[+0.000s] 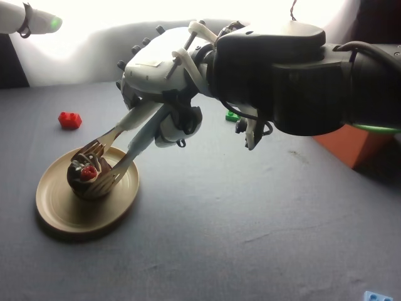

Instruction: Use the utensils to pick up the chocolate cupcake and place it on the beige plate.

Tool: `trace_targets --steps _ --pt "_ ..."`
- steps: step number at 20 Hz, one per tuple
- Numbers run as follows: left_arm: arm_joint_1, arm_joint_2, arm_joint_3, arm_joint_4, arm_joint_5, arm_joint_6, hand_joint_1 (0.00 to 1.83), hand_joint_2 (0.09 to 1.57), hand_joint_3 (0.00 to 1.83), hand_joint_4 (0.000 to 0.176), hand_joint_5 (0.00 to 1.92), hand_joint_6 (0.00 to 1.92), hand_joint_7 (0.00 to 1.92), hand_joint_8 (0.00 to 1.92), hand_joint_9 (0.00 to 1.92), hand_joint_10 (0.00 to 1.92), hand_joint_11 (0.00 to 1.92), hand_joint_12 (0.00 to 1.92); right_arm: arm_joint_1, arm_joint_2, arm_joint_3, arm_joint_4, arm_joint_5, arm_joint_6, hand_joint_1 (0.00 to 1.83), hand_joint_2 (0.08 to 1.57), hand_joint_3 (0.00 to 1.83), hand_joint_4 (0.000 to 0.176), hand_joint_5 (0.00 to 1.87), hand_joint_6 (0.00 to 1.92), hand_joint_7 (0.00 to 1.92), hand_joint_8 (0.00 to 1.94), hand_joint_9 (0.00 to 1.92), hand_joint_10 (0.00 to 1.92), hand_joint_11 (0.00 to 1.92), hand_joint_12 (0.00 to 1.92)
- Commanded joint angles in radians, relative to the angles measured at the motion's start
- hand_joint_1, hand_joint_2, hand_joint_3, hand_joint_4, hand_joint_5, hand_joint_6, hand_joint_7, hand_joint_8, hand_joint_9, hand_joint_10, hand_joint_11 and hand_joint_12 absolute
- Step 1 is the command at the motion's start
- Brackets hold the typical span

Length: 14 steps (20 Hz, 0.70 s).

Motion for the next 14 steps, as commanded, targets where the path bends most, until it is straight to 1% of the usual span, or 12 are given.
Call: trace_targets --steps 1,2,3,4,5,7,8,9,10,11,13,14 --pt "-0.012 0.008 0.006 0.012 0.024 0.002 0.0 1.13 0.0 0.0 0.05 0.0 0.03 0.0 0.0 0.0 0.0 0.0 0.01 0.006 0.002 -0.023 -0.027 0.001 1.21 1.18 0.0 0.0 0.94 1.19 0.77 1.2 0.62 1.02 0.27 1.4" --pt "-0.012 0.008 0.006 0.012 0.024 0.002 0.0 1.12 0.0 0.0 0.06 0.0 0.04 0.0 0.01 0.0 0.0 0.0 0.01 0.007 0.002 -0.023 -0.027 0.001 1.21 1.19 0.0 0.0 0.93 1.2 0.77 1.2 0.62 1.0 0.27 1.39" --pt "-0.012 0.008 0.006 0.012 0.024 0.002 0.0 1.13 0.0 0.0 0.07 0.01 0.05 0.01 0.03 0.01 0.01 0.01 0.01 0.007 0.002 -0.023 -0.027 0.001 1.2 1.2 0.0 0.0 0.91 1.23 0.73 1.25 0.59 1.0 0.24 1.4" --pt "-0.012 0.008 0.006 0.012 0.024 0.002 0.0 1.13 0.0 0.0 0.08 0.01 0.05 0.01 0.03 0.01 0.03 0.01 0.01 0.008 0.002 -0.023 -0.027 0.001 1.21 1.19 0.0 0.0 0.92 1.21 0.75 1.22 0.6 0.98 0.27 1.4" --pt "-0.012 0.008 0.006 0.012 0.024 0.002 0.0 1.13 0.0 0.0 0.09 0.01 0.06 0.01 0.04 0.01 0.05 0.02 0.01 0.008 0.002 -0.023 -0.028 0.001 1.19 1.2 0.0 0.0 0.89 1.26 0.75 1.22 0.61 0.95 0.29 1.39" --pt "-0.012 0.008 0.006 0.012 0.024 0.002 0.0 1.13 0.0 0.0 0.11 0.0 0.09 0.0 0.06 0.0 0.05 0.05 0.009 0.008 0.002 -0.023 -0.034 0.001 1.18 1.22 0.0 0.0 0.84 1.33 0.72 1.27 0.59 0.93 0.27 1.4" --pt "-0.012 0.009 0.006 0.012 0.024 0.002 0.0 1.14 0.0 0.0 0.11 0.0 0.09 0.0 0.06 0.0 0.01 0.19 0.009 0.008 0.001 -0.023 -0.04 0.001 1.17 1.22 0.0 0.0 0.85 1.31 0.73 1.27 0.6 0.91 0.26 1.4" --pt "-0.012 0.009 0.005 0.012 0.024 0.002 0.0 1.14 0.0 0.0 0.11 0.0 0.09 0.0 0.07 0.0 0.0 0.23 0.009 0.008 0.001 -0.023 -0.043 -0.002 1.17 1.22 0.0 0.0 0.84 1.32 0.72 1.29 0.6 0.91 0.23 1.4" --pt "-0.012 0.009 0.005 0.012 0.024 0.002 0.0 1.13 0.0 0.0 0.08 0.01 0.06 0.01 0.04 0.01 0.0 0.12 0.009 0.008 0.001 -0.023 -0.045 -0.01 1.18 1.22 0.0 0.0 0.85 1.31 0.7 1.3 0.58 0.9 0.23 1.4" --pt "-0.012 0.009 0.005 0.012 0.024 0.002 0.0 1.13 0.0 0.0 0.08 0.01 0.06 0.0 0.03 0.01 0.0 0.08 0.008 0.008 0.001 -0.023 -0.046 -0.013 1.18 1.22 0.0 0.0 0.86 1.31 0.7 1.3 0.58 0.9 0.22 1.4" --pt "-0.012 0.01 0.005 0.012 0.024 0.002 0.0 1.13 0.0 0.0 0.08 0.0 0.06 0.0 0.04 0.01 0.0 0.08 0.007 0.008 0.0 -0.023 -0.046 -0.015 1.16 1.24 0.0 0.0 0.81 1.36 0.69 1.33 0.57 0.88 0.25 1.4" --pt "-0.012 0.01 0.005 0.012 0.024 0.002 0.0 1.14 0.0 0.0 0.09 0.01 0.06 0.0 0.04 0.01 0.0 0.09 0.007 0.009 -0.001 -0.023 -0.046 -0.017 1.09 1.25 0.0 0.0 0.74 1.37 0.64 0.84 0.54 0.85 0.23 1.38"
